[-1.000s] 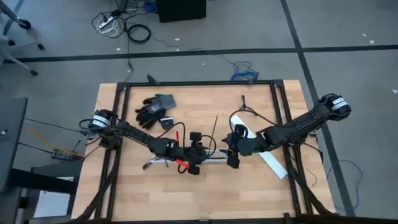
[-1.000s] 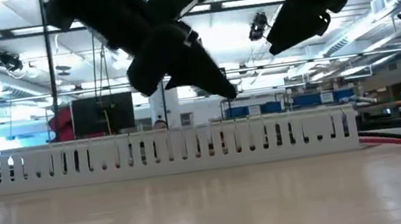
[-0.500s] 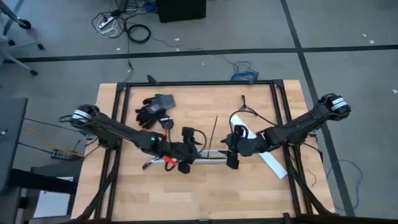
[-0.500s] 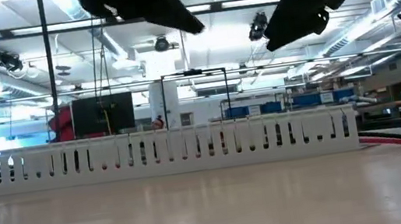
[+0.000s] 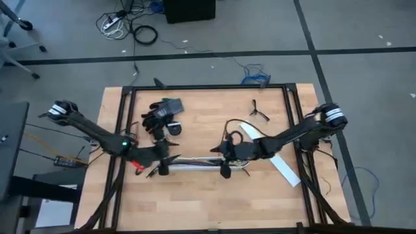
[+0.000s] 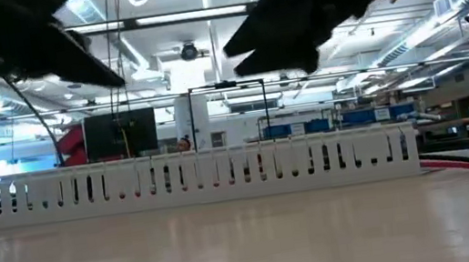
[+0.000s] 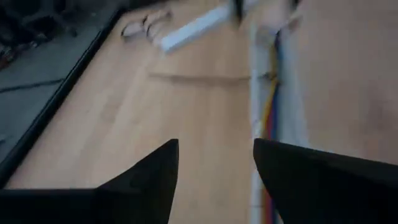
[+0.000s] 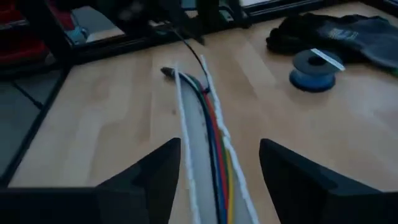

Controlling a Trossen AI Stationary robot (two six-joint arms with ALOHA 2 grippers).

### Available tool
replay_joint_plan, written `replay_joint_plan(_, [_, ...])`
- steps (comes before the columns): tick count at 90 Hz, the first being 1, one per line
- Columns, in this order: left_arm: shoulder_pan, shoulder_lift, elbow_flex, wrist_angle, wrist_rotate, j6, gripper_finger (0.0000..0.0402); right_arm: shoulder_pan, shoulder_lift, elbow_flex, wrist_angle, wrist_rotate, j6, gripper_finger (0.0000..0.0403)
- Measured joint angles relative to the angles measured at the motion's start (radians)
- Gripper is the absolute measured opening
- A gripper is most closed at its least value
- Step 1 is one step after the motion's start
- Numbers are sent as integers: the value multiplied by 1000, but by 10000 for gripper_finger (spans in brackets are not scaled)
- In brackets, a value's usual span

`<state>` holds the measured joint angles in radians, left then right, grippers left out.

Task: Ziptie cables
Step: Put the zip tied cable wires into the white cable duct

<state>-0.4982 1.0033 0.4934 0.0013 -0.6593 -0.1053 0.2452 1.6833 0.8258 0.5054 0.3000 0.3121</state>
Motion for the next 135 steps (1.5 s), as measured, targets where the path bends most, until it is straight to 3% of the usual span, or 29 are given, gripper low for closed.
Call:
replay_joint_plan(11, [-70,-139,-13,143,-1,143,202,-53,93,37,51,-74,14,214])
replay_joint_plan(21, [-124,-274,13,157,-1,229,202,-86,177,90,48,-129,26,214])
replay_joint_plan(36, [-212,-459,25,-2,-18,212,202,-97,306,218,46,-213,-23,214])
replay_joint_plan(50, [-281,-536,26,-233,-148,93,202,-96,385,354,34,-252,-113,214])
replay_joint_plan(63, [-295,-497,24,-496,-208,-112,202,-113,412,457,-4,-252,-180,214])
replay_joint_plan(79, [-294,-408,24,-720,-181,-354,202,-146,456,508,-25,-297,-191,214])
replay_joint_plan(95, [-294,-303,24,-710,-96,-456,202,-156,517,579,-15,-315,-202,214])
replay_joint_plan(135, [-251,101,22,-616,-90,-517,202,-150,591,697,-4,-349,-238,214])
